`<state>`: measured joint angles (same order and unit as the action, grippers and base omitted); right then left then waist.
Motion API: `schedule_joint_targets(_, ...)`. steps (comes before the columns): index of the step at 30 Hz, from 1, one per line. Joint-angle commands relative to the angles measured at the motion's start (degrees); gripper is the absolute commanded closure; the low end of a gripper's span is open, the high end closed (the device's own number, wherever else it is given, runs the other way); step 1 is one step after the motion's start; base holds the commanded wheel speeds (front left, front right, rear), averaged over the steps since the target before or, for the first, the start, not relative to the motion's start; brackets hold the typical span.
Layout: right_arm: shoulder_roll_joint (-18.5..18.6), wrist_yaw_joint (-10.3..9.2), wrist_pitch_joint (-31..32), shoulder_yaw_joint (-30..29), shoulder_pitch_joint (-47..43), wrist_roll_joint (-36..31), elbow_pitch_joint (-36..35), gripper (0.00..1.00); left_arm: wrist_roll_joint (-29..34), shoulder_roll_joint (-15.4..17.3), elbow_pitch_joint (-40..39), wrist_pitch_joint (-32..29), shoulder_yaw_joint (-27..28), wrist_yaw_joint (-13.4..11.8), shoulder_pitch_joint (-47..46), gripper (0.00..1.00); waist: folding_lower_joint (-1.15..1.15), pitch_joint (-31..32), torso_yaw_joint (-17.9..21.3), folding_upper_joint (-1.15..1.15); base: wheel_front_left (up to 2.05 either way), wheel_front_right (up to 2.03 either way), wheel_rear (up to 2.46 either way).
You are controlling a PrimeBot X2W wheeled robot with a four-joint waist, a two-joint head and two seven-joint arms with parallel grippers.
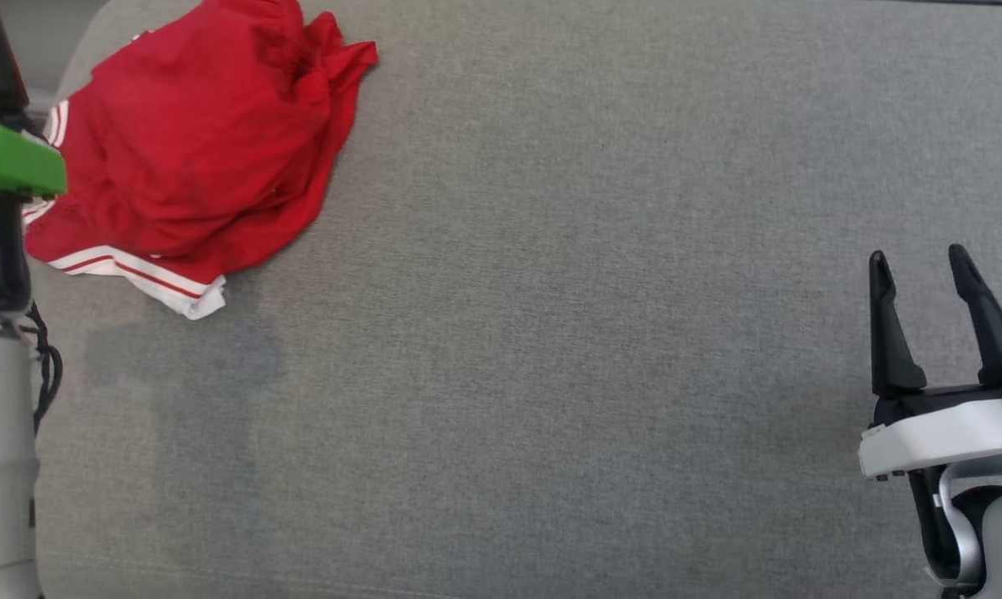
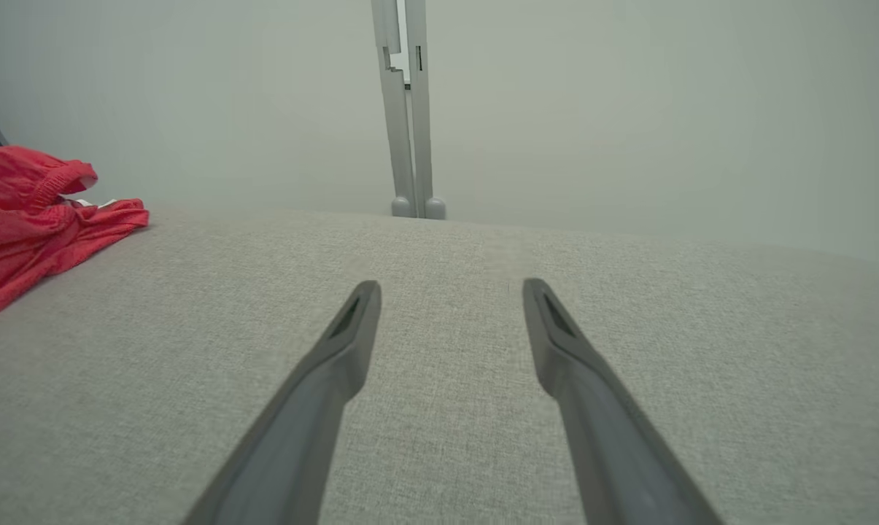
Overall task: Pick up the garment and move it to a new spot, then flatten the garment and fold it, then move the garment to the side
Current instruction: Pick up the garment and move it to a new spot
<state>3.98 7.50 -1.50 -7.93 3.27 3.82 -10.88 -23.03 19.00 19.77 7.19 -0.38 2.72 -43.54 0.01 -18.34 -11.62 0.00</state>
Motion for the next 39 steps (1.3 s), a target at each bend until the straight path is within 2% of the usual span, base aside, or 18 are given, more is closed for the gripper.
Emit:
schedule_joint_targets(1,0.20,-0.02,0.06,-0.51,1.20,-0.06,-0.77,0.00,-0.30,0.85,1.61,-0.32,-0.29,0.73,-2.71,0.00,-0.01,-7.12,5.75,0.00,0.00,0.00,0.00)
schedule_joint_targets(13,0.49,-0.03,-0.19,-2.42,1.99,0.25,-3.19,0.00,-2.41,2.40,17.74,-5.95,-4.42,3.85,-13.10,0.00,-0.01,-12.18,8.01,0.00,0.00,0.00,0.00)
schedule_joint_targets(22,0.13,-0.03,-0.61,-2.15,2.15,0.27,-2.44,0.00,-5.72,3.29,28.57,-15.23,-8.50,4.77,-14.24,0.00,-0.01,-11.89,8.93,0.00,0.00,0.00,0.00)
schedule_joint_targets(23,0.09,-0.03,-0.59,-2.06,2.14,0.26,-2.32,0.00,-6.29,3.23,28.99,-15.80,-8.78,4.72,-14.29,0.18,-0.01,-11.76,9.00,0.00,0.00,0.00,0.00)
schedule_joint_targets(24,0.05,-0.03,-0.59,-1.96,2.12,0.29,-2.14,0.00,-7.33,3.02,29.62,-16.72,-8.96,4.76,-14.35,0.76,-0.01,-11.59,9.08,0.00,0.00,0.00,0.00)
schedule_joint_targets(25,0.02,-0.03,-0.58,-1.86,2.12,0.32,-2.01,0.00,-7.84,2.90,30.01,-17.58,-9.53,4.77,-14.20,1.00,-0.01,-11.45,9.16,0.00,0.00,0.00,0.00)
schedule_joint_targets(28,-0.16,-0.03,-0.66,-1.53,2.17,0.38,-1.72,0.00,-9.25,3.85,30.28,-18.72,-11.02,4.79,-13.59,1.00,-0.01,-10.92,9.44,0.00,0.00,0.00,0.00)
schedule_joint_targets(31,-0.29,-0.03,-0.80,-1.40,2.23,0.45,-1.42,0.00,-10.30,4.88,30.04,-17.27,-11.48,4.77,-13.88,1.00,-0.01,-10.41,9.56,0.00,0.00,0.00,0.00)
schedule_joint_targets(39,-0.64,-0.03,-2.15,-0.26,2.18,1.18,1.10,0.00,-8.57,7.07,29.86,-7.55,-11.08,4.34,-16.33,1.00,-0.01,-6.83,9.93,0.00,0.00,0.00,0.00)
